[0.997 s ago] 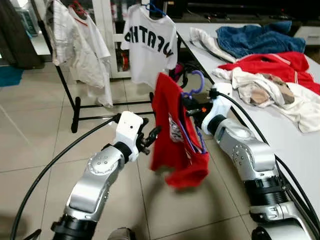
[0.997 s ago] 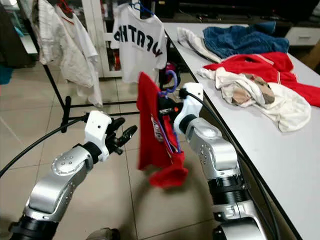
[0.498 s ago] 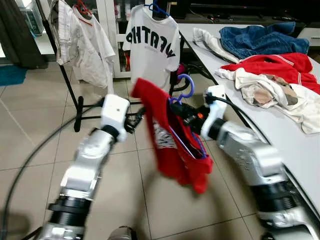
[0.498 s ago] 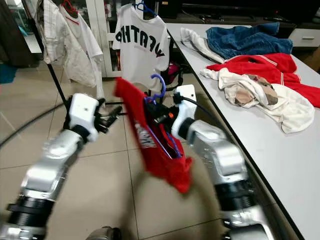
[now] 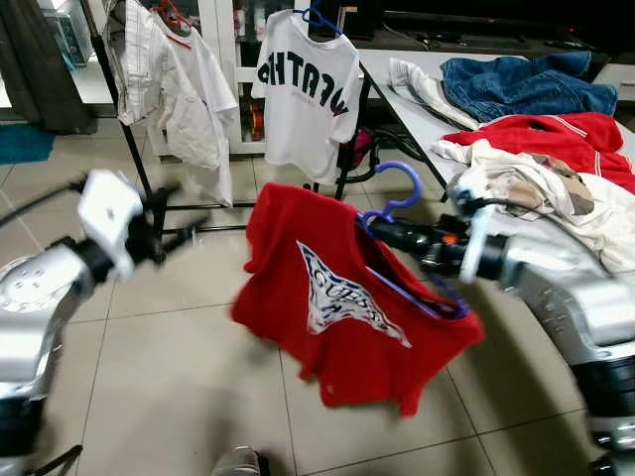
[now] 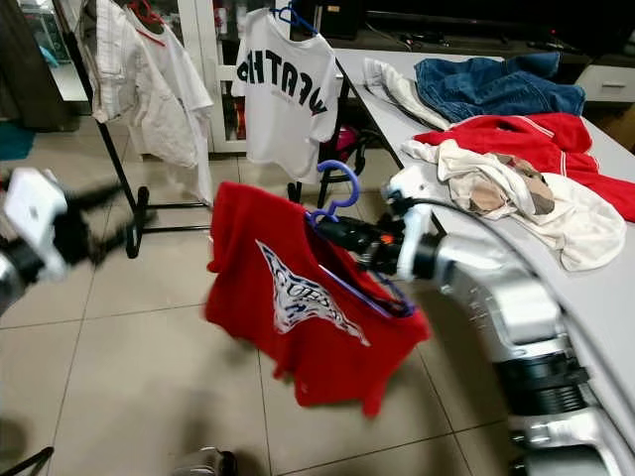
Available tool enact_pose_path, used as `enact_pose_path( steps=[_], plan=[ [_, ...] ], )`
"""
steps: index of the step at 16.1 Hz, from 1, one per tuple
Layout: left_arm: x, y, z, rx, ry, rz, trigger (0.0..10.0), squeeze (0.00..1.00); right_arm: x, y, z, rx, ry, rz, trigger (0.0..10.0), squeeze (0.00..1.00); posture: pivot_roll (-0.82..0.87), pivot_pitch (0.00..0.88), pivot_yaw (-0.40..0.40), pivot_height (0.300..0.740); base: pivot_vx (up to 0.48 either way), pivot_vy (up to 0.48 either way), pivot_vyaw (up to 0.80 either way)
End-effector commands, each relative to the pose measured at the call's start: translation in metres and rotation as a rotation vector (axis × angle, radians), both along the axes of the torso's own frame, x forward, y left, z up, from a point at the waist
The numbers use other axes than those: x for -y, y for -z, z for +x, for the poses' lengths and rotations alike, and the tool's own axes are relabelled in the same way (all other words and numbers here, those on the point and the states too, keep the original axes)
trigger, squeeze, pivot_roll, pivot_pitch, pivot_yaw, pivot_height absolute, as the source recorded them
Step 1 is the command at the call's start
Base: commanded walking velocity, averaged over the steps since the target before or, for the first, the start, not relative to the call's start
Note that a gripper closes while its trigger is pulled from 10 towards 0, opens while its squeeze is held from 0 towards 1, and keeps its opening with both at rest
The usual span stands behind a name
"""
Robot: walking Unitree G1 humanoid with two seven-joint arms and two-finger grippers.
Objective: Hang hanger
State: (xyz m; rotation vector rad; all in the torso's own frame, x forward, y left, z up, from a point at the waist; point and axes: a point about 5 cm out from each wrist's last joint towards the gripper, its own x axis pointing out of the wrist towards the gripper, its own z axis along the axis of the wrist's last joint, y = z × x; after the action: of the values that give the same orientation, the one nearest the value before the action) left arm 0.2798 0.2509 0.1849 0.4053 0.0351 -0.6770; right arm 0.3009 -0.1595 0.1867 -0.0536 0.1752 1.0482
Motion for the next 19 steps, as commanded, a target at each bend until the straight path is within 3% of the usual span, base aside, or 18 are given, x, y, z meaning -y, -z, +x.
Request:
enact_pose_path(
  steps=[1,4,7,8,13,16,18,19],
  plan=[
    [-0.002,0.005,-0.002,-0.049,0.083,0.046,10.0,0.00,0.004,-0.017,-0.002,0.066,-0.073,0.018,10.0,0.00,0.03,0.000,-0.073,0.740,0.000,0.000,0.00],
    [-0.016,0.002,0.006,-0.041,0.094,0.103,10.0,0.00,0.006,-0.021,-0.009,0.078,-0.170,0.008,10.0,0.00,0.02,0.000,-0.068,0.740,0.000,0.000,0.00],
    [-0.029,-0.006,0.007,-0.071,0.113,0.021,10.0,0.00,0.009,-0.028,-0.014,0.097,-0.248,0.010,10.0,0.00,0.02,0.000,-0.062,0.740,0.000,0.000,0.00],
    [-0.026,0.000,0.001,-0.118,0.180,0.006,10.0,0.00,0.009,-0.030,-0.016,0.101,-0.267,0.013,10.0,0.00,0.02,0.000,-0.058,0.740,0.000,0.000,0.00],
    [-0.019,0.013,-0.002,-0.223,0.309,-0.021,10.0,0.00,0.008,-0.035,-0.027,0.110,-0.368,0.031,10.0,0.00,0.03,0.000,-0.059,0.740,0.000,0.000,0.00],
    [-0.017,0.013,0.000,-0.225,0.327,-0.027,10.0,0.00,0.007,-0.038,-0.031,0.114,-0.408,0.037,10.0,0.00,0.03,0.000,-0.059,0.740,0.000,0.000,0.00],
    [-0.012,0.013,-0.001,-0.239,0.365,-0.041,4.0,0.00,0.008,-0.037,-0.034,0.109,-0.425,0.030,10.0,0.00,0.03,0.000,-0.058,0.740,0.000,0.000,0.00],
    [-0.012,0.013,-0.001,-0.239,0.369,-0.042,4.3,0.00,0.009,-0.037,-0.035,0.109,-0.426,0.030,10.0,0.00,0.03,0.000,-0.058,0.740,0.000,0.000,0.00]
  ],
)
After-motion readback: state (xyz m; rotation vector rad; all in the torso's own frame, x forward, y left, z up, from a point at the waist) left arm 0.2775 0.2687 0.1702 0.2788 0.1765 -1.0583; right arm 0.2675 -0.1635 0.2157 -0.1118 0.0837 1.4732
